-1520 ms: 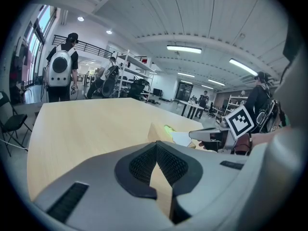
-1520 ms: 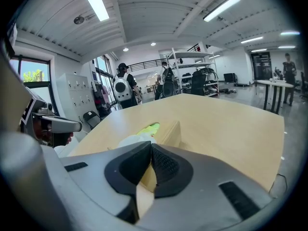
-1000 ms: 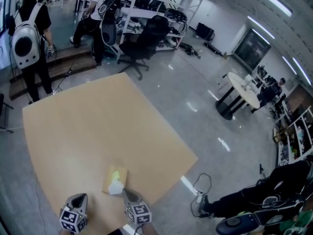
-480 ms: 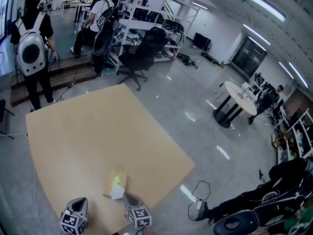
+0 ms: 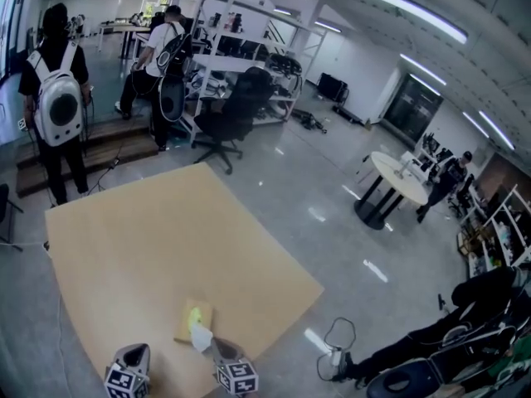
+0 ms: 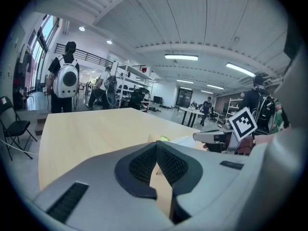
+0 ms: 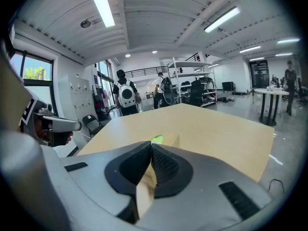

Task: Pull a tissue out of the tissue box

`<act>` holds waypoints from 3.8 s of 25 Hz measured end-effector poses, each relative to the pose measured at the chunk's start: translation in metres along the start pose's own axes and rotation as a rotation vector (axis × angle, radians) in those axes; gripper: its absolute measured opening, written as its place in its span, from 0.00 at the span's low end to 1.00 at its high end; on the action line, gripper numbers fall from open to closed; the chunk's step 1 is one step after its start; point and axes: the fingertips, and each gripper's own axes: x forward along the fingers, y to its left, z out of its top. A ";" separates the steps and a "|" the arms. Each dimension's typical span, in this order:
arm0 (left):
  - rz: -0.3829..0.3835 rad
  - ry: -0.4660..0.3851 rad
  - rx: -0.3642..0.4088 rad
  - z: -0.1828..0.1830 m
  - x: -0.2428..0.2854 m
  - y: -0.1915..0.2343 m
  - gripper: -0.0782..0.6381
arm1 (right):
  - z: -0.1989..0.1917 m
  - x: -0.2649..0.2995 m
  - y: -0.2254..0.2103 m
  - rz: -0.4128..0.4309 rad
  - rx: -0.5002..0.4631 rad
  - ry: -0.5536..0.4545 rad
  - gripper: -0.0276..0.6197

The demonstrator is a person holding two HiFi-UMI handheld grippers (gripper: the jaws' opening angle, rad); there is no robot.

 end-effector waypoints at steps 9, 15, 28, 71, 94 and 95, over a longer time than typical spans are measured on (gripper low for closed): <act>0.000 -0.030 0.015 0.010 -0.013 -0.011 0.12 | 0.021 -0.031 -0.011 -0.044 0.014 -0.062 0.05; 0.004 -0.057 0.026 0.022 -0.025 -0.023 0.12 | 0.032 -0.053 -0.013 -0.048 0.008 -0.101 0.05; -0.001 -0.128 0.079 0.046 -0.054 -0.042 0.12 | 0.046 -0.102 0.003 -0.090 -0.008 -0.159 0.05; -0.007 -0.254 0.131 0.036 -0.201 -0.082 0.12 | 0.019 -0.237 0.120 -0.127 -0.060 -0.300 0.05; 0.002 -0.256 0.146 0.041 -0.201 -0.088 0.12 | 0.030 -0.245 0.120 -0.134 -0.074 -0.304 0.05; 0.002 -0.257 0.146 0.042 -0.202 -0.088 0.12 | 0.029 -0.245 0.120 -0.135 -0.073 -0.304 0.05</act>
